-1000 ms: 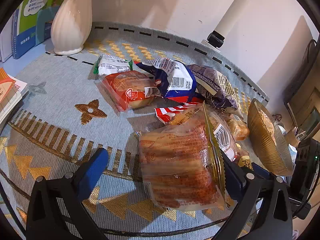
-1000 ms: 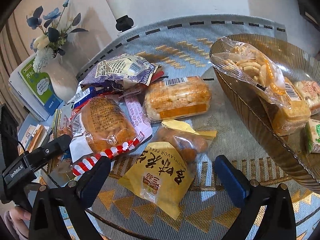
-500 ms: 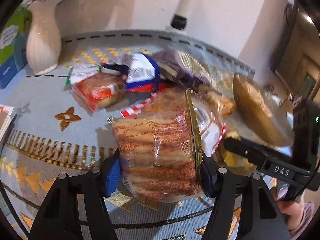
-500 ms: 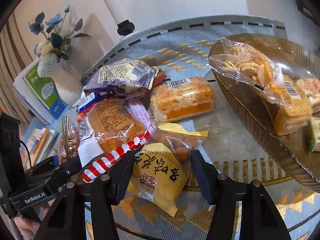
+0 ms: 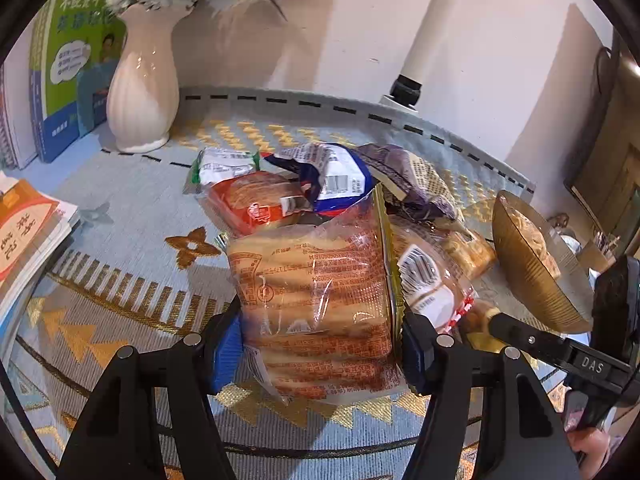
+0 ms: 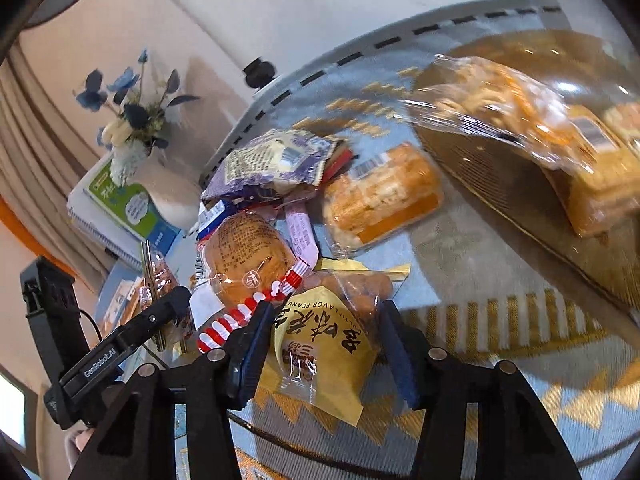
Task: Organize snacks
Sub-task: 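Close the left tool on the bagged bread rolls while the right tool grasps the yellow peanut bag, then lift both held snacks over the amber bowl and release them inside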
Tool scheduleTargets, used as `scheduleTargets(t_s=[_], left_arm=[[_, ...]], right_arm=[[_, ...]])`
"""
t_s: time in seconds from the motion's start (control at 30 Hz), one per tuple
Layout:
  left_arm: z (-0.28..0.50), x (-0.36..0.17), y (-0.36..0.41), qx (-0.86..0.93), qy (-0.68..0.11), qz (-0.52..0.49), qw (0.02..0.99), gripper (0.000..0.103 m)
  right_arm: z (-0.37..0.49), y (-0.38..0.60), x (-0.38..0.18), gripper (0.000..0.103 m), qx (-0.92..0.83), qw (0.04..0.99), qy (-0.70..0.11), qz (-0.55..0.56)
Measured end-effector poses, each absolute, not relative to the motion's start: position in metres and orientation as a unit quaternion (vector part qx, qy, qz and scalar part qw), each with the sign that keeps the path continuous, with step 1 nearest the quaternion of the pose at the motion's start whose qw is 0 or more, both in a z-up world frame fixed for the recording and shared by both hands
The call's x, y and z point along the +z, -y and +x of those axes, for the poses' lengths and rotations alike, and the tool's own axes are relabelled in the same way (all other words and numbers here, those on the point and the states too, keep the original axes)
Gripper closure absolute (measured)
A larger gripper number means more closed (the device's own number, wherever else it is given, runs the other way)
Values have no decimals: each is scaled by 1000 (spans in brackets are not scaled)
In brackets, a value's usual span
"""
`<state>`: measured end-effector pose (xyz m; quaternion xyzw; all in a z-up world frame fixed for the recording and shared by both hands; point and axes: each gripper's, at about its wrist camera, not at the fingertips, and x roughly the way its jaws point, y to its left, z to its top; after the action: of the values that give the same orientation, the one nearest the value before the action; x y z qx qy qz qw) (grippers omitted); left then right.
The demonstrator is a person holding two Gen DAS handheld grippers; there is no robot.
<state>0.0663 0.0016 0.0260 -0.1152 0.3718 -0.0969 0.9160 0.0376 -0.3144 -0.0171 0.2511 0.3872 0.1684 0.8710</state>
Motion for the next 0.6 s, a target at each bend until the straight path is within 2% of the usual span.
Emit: scheduleTargets(t_s=[0.1,0.33,0.6], left_arm=[[67,26,-3,-91,-370,-119,917,40],[67,25,-5,-84,-375,-121,915,40],[66,27,-6,-78,-370,-122,918,40]], right_arm=[[34,317,-12,52,160,876,-379,250],[24,333,-10,52,226,844,-354,335],[23,332,-9,52,236,842,-344,342]])
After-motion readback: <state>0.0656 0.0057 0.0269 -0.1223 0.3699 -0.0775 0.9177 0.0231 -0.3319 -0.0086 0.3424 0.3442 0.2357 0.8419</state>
